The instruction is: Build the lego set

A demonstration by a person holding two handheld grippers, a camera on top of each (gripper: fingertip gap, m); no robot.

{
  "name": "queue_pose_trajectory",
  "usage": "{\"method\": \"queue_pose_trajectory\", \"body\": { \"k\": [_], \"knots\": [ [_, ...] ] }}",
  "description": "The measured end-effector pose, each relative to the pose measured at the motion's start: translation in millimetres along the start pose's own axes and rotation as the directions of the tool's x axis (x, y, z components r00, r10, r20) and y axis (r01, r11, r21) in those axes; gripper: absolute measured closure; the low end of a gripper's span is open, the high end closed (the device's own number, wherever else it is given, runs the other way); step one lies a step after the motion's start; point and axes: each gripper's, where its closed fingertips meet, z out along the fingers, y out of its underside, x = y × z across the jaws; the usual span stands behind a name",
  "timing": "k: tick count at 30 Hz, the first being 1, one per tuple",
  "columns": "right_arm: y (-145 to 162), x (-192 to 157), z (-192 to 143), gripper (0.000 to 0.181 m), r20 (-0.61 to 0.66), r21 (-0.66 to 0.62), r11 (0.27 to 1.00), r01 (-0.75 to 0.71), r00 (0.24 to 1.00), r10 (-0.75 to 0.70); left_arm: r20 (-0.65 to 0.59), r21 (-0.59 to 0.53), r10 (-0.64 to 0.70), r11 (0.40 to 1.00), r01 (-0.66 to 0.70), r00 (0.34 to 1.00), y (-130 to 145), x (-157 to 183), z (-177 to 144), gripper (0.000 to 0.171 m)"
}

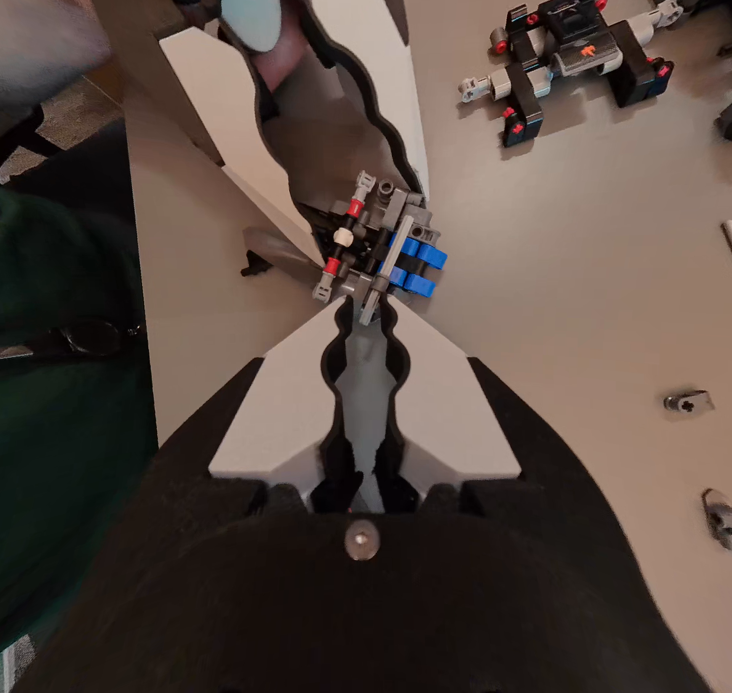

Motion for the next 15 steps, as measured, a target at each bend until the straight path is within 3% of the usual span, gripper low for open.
{"method": "queue_pose_trajectory", "body": {
  "k": [5, 10, 15],
  "knots": [
    [-5.1, 0.9, -14.5, 0.163, 0.072, 0.121, 0.989, -0.085, 0.994, 0.077, 0.038, -0.01, 0.022, 1.0, -0.021, 0.999, -3.8, -3.3, -12.3, 0.105],
    [-6.0, 1.7, -12.1, 0.166, 0.055, 0.135, 0.989, -0.067, 0.997, 0.06, 0.09, 0.036, 0.008, 0.999, -0.011, 0.996, -11.3, 12.8, -20.6, 0.099],
    [-11.5, 12.1, -2.2, 0.176, 0.03, 0.14, 0.982, -0.125, 0.992, 0.122, 0.176, -0.036, 0.04, 0.999, -0.035, 0.984, 1.3, 10.8, -5.4, 0.095]
  ]
}}
